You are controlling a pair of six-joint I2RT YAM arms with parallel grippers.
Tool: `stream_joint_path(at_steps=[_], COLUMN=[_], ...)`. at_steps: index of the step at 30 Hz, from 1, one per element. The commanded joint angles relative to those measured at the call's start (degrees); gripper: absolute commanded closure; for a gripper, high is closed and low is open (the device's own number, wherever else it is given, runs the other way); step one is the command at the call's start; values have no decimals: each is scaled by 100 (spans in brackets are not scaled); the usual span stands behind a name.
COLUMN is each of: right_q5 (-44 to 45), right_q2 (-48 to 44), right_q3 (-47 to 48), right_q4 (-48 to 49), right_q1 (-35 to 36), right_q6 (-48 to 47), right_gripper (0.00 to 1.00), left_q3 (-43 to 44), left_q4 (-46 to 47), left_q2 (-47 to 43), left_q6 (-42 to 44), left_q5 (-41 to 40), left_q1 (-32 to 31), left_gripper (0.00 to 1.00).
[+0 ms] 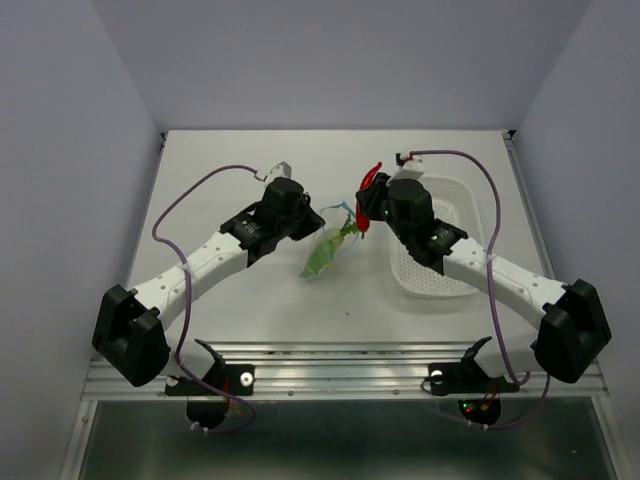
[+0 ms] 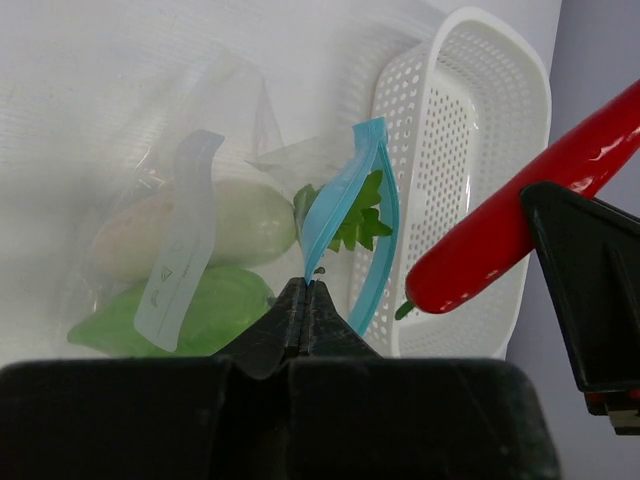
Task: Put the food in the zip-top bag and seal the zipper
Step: Pick up the fake vegetable from the bin, then place the fake vegetable in the zipper food storage bag.
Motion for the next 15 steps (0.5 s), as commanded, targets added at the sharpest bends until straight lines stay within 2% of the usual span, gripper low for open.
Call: stream_joint_path(at_steps=[1,15], right_q5=[934,1462], right_q2=[212,880], right_q3=[396,528], right_q4=[886,1018], right_q1=[346,803], right_q6=[239,1672], right_gripper=[76,76], left_q3=[190,216], left_q4=[65,100], left_q2=[-131,-184], left_q6=[-68,-112], left_q5=[-71,-89], left_q1=[18,9], left_gripper=[100,100])
